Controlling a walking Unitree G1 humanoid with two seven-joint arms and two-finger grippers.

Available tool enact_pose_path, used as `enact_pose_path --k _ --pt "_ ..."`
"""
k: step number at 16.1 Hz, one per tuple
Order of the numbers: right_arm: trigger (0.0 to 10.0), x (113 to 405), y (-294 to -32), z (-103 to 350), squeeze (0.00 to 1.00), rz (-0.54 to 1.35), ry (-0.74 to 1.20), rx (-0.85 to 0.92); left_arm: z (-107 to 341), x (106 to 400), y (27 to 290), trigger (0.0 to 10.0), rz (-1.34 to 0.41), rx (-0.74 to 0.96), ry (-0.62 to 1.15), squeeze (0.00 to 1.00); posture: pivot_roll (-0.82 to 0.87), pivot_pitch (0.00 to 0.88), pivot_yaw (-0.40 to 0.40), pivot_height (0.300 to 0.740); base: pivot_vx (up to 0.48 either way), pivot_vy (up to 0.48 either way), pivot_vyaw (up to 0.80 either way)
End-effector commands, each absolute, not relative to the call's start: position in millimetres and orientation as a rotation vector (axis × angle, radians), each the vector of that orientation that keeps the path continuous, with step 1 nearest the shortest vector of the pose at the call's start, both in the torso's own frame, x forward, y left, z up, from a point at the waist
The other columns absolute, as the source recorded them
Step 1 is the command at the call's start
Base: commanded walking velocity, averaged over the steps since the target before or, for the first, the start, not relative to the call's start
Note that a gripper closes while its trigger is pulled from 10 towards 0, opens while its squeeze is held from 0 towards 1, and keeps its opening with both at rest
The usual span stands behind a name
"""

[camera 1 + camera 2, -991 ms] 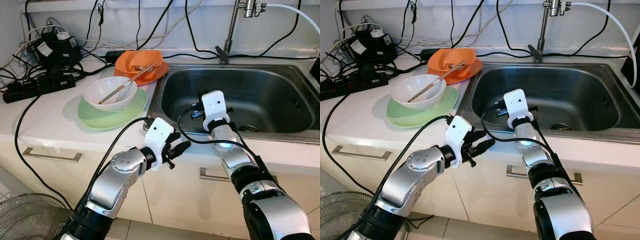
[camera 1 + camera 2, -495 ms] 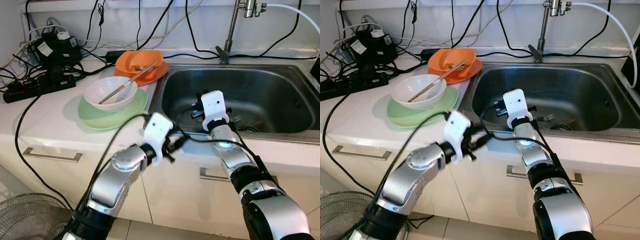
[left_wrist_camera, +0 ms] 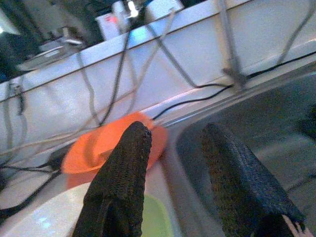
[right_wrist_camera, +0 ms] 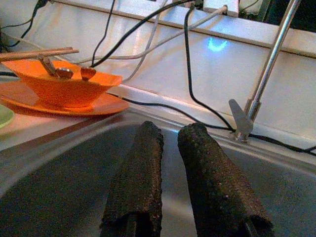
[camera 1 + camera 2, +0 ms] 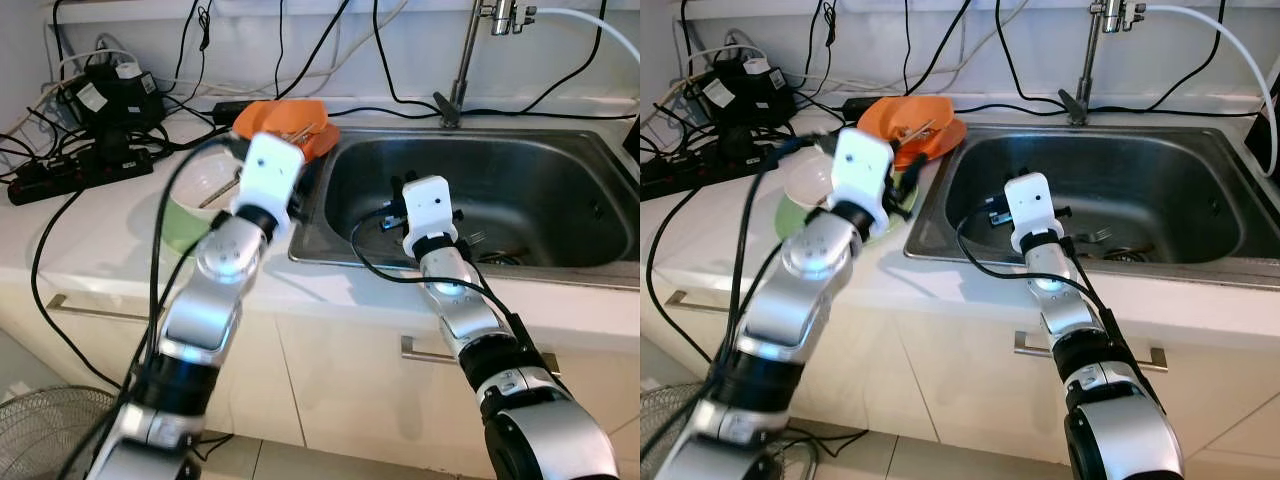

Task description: Kitchen organization

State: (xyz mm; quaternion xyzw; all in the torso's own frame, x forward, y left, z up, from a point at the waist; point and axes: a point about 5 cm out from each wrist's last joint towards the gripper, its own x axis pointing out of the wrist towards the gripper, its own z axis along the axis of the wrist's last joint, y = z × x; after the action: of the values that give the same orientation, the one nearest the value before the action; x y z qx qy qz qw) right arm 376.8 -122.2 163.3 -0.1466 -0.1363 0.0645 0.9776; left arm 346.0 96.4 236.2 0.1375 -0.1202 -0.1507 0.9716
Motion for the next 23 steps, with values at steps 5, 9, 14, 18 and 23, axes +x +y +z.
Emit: enact_pose_path --k 5,9,14,18,23 --pt "10.0 375 -121 166 0.0 0.121 -0.283 -0.282 203 369 127 10.0 -0.123 0.413 -0.057 0.0 0.08 0.007 0.099 0.74 0.0 0.0 0.0" --pt "10.0 373 -122 165 0.0 0.12 -0.285 -0.278 200 376 135 10.0 -0.04 0.322 -0.059 0.0 0.07 0.011 0.094 0.74 0.0 0.0 0.0" --pt "10.0 372 -122 165 0.0 0.12 -0.28 -0.279 194 377 141 10.0 -0.022 0.316 -0.026 0.0 0.08 0.016 0.09 0.74 0.0 0.0 0.0" --pt "10.0 372 -119 166 0.0 0.13 -0.282 -0.278 185 371 150 10.0 -0.017 0.363 0.022 0.0 0.09 0.022 0.085 0.74 0.0 0.0 0.0" --pt "10.0 373 -119 167 0.0 0.141 -0.279 -0.275 181 360 168 10.0 0.027 0.406 0.051 0.0 0.1 0.023 0.079 0.74 0.0 0.0 0.0"
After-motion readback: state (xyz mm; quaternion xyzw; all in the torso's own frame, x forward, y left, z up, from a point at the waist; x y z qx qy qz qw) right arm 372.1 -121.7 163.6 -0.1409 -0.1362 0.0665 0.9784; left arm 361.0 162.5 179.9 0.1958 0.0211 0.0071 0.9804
